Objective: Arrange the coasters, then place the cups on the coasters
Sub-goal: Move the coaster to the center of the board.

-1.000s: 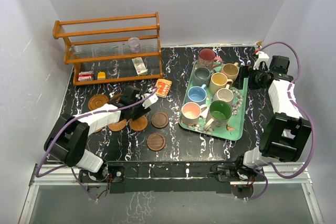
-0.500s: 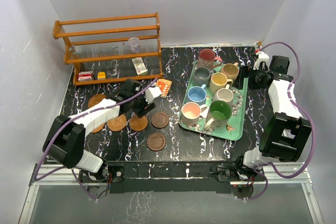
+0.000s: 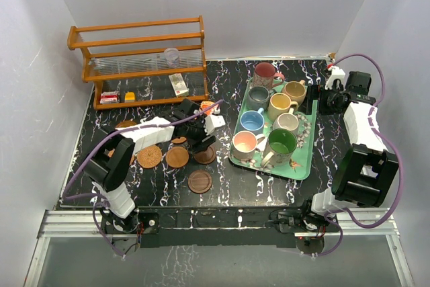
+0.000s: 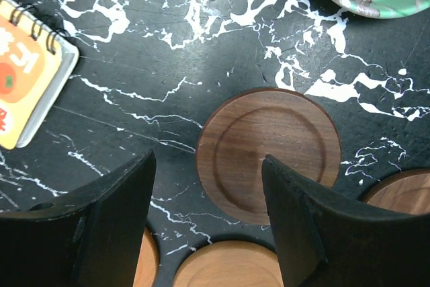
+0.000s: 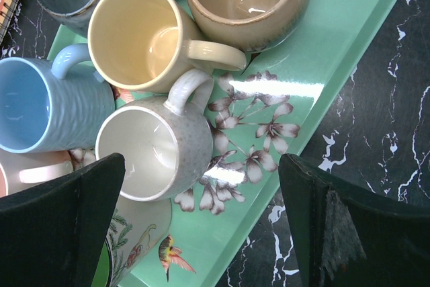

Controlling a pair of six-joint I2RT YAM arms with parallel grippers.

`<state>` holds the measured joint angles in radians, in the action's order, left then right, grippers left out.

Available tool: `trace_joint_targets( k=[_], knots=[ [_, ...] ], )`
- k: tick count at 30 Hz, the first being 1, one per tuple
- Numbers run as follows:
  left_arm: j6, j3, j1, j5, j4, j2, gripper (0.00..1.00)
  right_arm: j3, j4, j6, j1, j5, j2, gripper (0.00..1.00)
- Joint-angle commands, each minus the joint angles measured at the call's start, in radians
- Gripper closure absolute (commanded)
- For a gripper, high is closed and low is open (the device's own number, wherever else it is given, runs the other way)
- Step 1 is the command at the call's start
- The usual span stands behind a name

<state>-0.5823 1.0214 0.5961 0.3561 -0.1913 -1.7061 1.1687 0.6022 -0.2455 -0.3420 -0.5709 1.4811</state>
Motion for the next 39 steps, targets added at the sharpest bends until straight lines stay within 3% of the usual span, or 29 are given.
trace_joint_targets(
  k=[1, 22, 39],
  knots=[
    [-0.021, 0.037, 0.013, 0.014, -0.003, -0.015, 0.36, 0.023, -0.030, -0.012, -0.007, -0.004, 0.004, 0.02],
    [0.009, 0.088, -0.018, -0.290, 0.078, -0.141, 0.39, 0.025, -0.026, -0.014, -0.008, -0.006, 0.007, 0.02],
    [0.020, 0.101, -0.058, -0.369, 0.122, -0.172, 0.39, 0.025, -0.025, -0.014, -0.007, -0.004, 0.009, 0.02]
  ],
)
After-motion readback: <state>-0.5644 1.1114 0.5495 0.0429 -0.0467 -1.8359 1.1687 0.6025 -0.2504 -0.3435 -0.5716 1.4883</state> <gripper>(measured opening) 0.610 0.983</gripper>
